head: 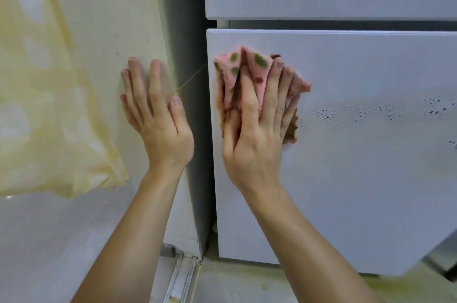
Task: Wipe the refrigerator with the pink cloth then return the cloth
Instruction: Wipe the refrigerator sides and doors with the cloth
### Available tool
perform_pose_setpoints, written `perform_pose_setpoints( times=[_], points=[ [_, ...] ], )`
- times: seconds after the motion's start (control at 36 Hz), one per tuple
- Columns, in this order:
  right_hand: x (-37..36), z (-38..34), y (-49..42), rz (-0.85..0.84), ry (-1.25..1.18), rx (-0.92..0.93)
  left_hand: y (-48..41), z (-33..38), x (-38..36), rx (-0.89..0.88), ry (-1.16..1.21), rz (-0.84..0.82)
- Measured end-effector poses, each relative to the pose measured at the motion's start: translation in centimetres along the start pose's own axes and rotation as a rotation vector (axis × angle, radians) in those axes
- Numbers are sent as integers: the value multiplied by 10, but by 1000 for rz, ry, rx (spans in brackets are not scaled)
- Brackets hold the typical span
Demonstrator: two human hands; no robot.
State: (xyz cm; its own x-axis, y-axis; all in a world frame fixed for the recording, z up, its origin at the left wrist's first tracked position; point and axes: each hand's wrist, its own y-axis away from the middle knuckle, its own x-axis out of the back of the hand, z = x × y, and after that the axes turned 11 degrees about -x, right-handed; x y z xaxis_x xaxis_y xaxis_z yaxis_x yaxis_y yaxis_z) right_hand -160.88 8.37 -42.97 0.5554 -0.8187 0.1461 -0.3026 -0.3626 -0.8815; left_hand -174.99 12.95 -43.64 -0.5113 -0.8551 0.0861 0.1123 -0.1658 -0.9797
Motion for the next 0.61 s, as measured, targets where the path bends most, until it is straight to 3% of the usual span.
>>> perform_pose_setpoints(
  times=[0.11, 0.31, 0.42, 0.5, 0.61],
  points=[
    [-1, 27, 35, -36, 76, 166, 0, -5, 1, -28, -7, 5],
    [31, 126, 144, -548, 388, 514, 0, 3, 0, 7, 4, 12],
    [44, 130, 134, -663, 451, 564, -1, 7, -1, 25, 30, 15],
    [41, 107, 106, -545, 326, 472, 0, 7, -1, 31, 31, 24],
    [32, 50, 38, -124, 155, 255, -1, 6, 1, 30, 25, 18]
  ],
)
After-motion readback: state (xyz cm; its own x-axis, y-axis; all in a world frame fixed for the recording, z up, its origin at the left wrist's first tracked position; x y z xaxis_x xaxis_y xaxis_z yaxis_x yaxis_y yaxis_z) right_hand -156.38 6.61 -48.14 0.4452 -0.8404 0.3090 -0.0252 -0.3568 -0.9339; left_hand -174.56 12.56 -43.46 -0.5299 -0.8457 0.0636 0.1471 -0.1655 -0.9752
